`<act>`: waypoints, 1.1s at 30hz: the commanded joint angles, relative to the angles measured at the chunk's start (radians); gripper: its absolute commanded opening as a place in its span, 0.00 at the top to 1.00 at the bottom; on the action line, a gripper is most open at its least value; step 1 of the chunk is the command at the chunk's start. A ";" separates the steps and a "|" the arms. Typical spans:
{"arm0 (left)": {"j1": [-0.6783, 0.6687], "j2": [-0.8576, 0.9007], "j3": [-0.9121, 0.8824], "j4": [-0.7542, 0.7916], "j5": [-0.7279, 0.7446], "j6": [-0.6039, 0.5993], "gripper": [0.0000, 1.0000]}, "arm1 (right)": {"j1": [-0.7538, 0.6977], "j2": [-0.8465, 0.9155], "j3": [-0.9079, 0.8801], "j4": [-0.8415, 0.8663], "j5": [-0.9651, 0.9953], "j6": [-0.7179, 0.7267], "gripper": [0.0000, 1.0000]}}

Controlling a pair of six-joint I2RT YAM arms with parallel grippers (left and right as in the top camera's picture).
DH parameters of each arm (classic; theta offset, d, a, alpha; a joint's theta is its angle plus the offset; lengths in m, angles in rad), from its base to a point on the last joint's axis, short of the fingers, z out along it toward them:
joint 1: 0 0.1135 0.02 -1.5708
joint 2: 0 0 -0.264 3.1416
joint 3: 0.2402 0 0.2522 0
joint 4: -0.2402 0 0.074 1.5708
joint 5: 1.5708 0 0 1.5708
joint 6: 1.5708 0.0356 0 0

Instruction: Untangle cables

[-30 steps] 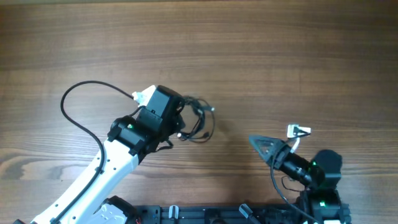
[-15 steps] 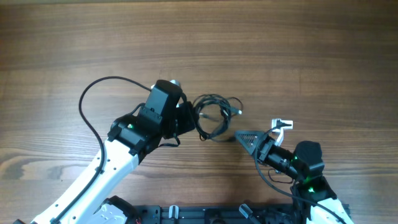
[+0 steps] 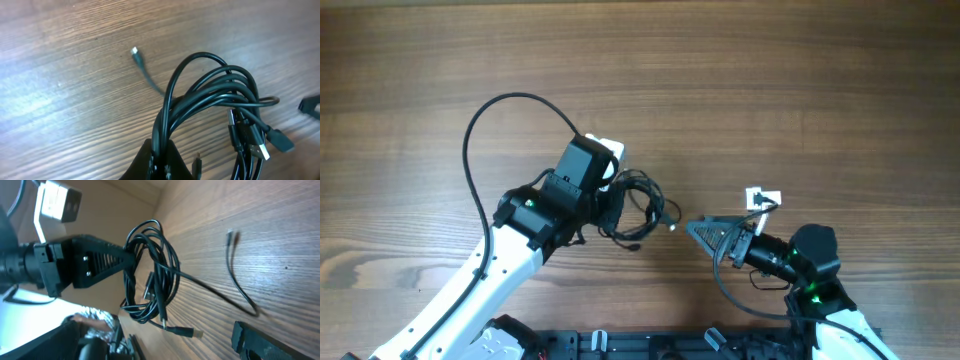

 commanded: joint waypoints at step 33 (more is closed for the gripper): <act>-0.204 0.016 0.015 0.165 0.148 -0.701 0.00 | 0.004 0.007 -0.001 -0.019 0.266 0.353 0.96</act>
